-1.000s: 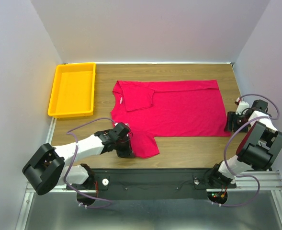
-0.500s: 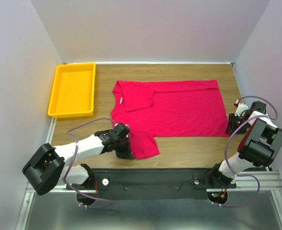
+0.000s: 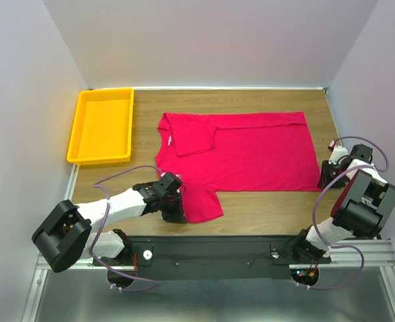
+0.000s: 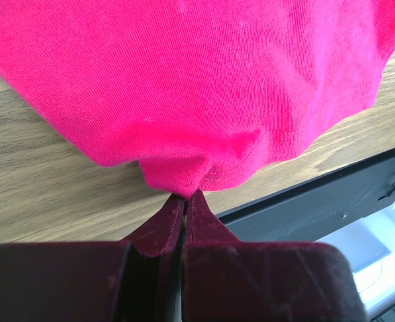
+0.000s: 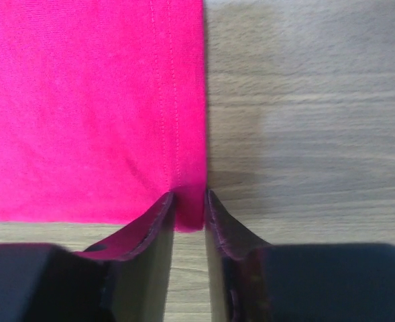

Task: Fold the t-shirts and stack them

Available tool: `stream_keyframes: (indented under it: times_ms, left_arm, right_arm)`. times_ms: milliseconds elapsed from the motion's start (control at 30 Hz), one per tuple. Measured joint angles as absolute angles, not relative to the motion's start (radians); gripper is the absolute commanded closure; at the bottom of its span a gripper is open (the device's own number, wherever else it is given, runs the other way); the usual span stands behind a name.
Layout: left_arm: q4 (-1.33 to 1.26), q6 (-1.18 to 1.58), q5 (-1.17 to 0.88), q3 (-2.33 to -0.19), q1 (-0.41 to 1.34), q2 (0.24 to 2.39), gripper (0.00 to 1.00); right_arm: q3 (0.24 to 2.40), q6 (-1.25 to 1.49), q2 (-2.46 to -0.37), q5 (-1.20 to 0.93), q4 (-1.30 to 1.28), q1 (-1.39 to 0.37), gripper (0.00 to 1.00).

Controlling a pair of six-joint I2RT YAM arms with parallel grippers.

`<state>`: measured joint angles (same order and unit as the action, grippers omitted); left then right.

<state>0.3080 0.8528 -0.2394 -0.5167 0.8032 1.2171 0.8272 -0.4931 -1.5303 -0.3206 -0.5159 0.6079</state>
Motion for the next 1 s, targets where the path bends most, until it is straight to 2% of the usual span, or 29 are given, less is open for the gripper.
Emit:
stream_keyframes:
  times_ms: [133, 167, 233, 567, 1000]
  left_arm:
    - [0.308, 0.852, -0.239, -0.517, 0.803, 1.217, 1.00]
    - [0.308, 0.852, -0.238, -0.517, 0.803, 1.217, 1.00]
    - [0.307, 0.852, -0.237, -0.517, 0.803, 1.217, 1.00]
    - [0.311, 0.846, -0.234, -0.527, 0.803, 1.198, 1.00]
    - [0.330, 0.810, -0.187, -0.605, 0.749, 1.021, 1.00]
  right_arm:
    - [0.821, -0.494, -1.525, -0.328, -0.516, 0.608, 0.84]
    - [0.820, -0.493, -1.525, -0.331, -0.517, 0.608, 0.94]
    - [0.820, -0.494, -1.526, -0.334, -0.522, 0.608, 0.99]
    - [0.826, -0.488, -1.517, -0.358, -0.548, 0.608, 0.99]
    - [0.953, -0.430, -1.409, -0.513, -0.607, 0.609, 0.99]
